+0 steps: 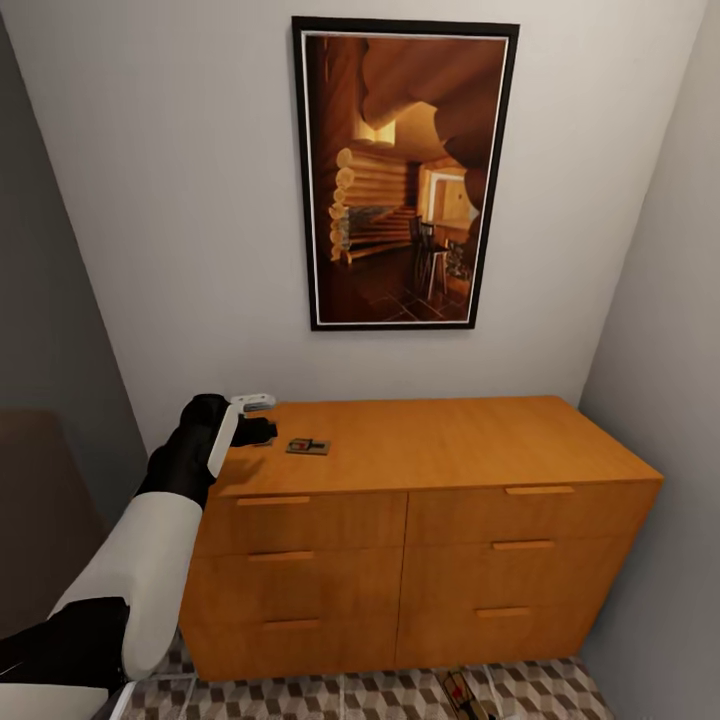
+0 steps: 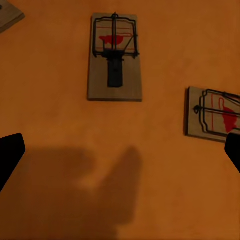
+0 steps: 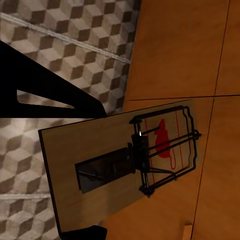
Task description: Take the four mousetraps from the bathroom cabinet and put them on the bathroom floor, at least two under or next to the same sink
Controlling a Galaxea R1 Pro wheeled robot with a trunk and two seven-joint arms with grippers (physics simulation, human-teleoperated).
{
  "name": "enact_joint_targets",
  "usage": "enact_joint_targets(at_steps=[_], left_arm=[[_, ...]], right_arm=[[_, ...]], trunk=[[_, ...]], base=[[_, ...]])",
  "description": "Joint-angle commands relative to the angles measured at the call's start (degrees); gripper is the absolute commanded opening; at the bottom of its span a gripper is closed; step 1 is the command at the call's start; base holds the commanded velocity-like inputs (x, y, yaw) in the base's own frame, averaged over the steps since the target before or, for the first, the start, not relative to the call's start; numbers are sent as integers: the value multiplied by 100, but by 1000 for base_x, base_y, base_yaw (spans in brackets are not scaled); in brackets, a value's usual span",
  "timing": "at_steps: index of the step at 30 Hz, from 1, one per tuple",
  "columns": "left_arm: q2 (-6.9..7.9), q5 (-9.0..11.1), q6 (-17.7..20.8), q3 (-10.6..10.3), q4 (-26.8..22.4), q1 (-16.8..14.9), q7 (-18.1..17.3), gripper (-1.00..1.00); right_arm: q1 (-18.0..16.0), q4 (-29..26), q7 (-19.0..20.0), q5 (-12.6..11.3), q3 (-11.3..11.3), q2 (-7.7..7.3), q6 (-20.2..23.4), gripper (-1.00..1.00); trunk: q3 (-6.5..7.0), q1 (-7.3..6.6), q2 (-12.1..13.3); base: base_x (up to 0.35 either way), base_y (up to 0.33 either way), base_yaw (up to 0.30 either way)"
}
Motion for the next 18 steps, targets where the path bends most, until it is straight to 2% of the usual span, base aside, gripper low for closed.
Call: enact_joint_targets(at_steps=[1,18], left_arm=[[0,0,0,-1,-1,1,0,100],[5,-19,-9,-1,-50,5,5,100]], right_arm=[[0,0,-12,-4,0,0,0,-100],[0,0,45,-4,0,-7,0,-100]], trunk=[[-8,0,0],[-135,0,0]], base=[[0,0,0],[0,0,0]])
